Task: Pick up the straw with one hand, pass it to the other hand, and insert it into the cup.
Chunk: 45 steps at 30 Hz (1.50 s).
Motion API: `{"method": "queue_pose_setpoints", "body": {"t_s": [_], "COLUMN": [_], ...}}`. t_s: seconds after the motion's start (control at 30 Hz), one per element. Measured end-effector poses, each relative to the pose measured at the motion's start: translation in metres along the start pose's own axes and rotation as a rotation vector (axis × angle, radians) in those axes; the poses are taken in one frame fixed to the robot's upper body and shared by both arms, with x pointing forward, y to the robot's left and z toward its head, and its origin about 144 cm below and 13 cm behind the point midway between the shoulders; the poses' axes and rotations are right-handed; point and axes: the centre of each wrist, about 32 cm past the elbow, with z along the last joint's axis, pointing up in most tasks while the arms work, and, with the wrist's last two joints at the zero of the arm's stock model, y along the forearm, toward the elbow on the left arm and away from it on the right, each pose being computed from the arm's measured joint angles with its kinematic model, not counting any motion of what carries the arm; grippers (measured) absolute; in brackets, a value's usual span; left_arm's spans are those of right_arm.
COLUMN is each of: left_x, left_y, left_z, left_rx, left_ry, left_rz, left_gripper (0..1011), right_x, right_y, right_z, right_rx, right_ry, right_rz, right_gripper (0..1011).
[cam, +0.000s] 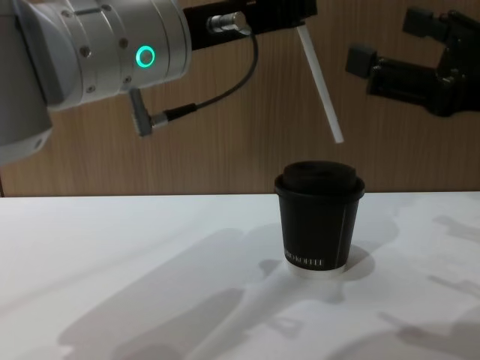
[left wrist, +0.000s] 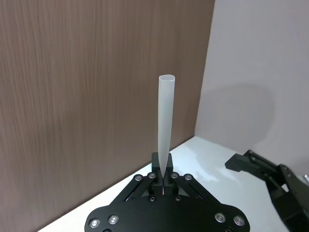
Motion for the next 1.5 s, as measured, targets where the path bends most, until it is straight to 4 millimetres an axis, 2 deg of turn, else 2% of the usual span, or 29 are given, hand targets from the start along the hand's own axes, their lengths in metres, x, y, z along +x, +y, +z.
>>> {"method": "queue_pose_setpoints", "body": {"t_s": [0.8, 1.5], "left_x": [0.002, 0.008], "left_y": [-0.013, -0.016], "left_z": [0.014, 0.012], "left_rx": [0.097, 0.123], "left_ry": [-0.165, -0.201], "left_rz": [0.016, 0.031], "left_gripper": [7, 7], "right_x": [0.0, 0.0], "right_y": [0.0, 0.0], "right_z": [0.0, 0.0], "right_rx": [0.0, 0.0], "right_ry": [0.0, 0.0], "right_rz": [0.0, 0.0], "right_gripper": [1001, 1001]}}
